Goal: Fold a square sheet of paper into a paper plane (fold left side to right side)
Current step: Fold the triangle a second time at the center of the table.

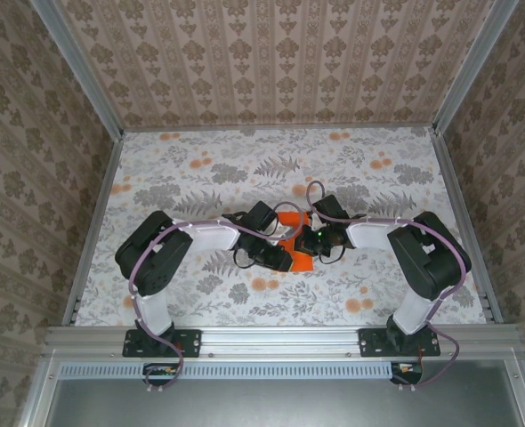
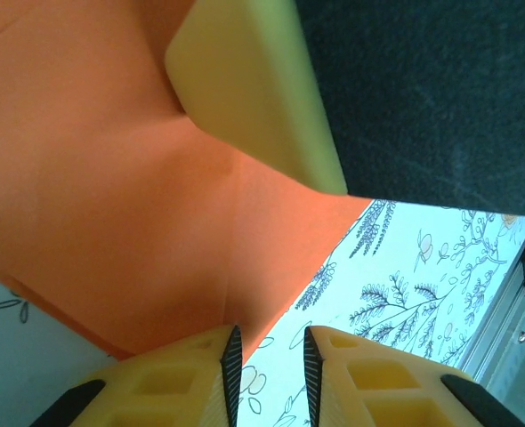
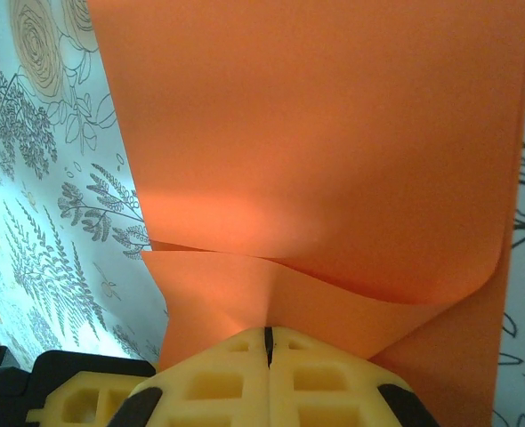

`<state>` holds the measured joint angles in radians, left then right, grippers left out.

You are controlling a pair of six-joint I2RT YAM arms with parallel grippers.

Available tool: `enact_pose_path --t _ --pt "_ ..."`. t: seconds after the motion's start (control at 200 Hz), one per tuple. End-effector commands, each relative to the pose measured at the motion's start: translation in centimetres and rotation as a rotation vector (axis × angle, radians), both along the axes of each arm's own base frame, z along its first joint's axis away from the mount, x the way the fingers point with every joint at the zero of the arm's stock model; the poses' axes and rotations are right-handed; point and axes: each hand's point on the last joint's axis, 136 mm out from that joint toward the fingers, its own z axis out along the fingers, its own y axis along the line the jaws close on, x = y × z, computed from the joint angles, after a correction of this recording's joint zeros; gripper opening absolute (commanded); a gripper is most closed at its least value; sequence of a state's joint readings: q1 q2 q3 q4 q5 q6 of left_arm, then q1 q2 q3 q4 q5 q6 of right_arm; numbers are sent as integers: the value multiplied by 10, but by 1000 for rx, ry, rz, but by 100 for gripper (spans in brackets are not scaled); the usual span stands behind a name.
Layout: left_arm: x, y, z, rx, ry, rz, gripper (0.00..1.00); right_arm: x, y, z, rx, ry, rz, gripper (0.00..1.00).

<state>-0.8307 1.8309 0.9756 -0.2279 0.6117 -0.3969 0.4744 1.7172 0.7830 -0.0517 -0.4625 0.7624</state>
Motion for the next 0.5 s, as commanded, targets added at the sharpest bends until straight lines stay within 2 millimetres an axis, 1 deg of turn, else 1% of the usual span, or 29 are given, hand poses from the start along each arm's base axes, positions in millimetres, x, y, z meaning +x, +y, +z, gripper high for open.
enact_pose_path --t 0.0,0.14,0.21,0.25,0.37,0.495 --pt "1 6 -2 35 -25 -3 28 -24 -22 -31 -127 112 -11 2" --pt "-1 11 -7 47 -17 3 27 -25 -22 -31 -128 112 -7 2" --pt "-3 13 -10 48 -6 9 25 -23 -20 -28 -113 94 -1 1" --pt "-4 13 -11 39 0 12 23 -20 -17 -23 -91 70 3 0" --pt "-6 15 -15 16 21 26 18 -9 -6 2 -21 -22 23 0" --pt "-5 15 -15 -5 32 32 15 -7 -2 22 12 -83 53 0"
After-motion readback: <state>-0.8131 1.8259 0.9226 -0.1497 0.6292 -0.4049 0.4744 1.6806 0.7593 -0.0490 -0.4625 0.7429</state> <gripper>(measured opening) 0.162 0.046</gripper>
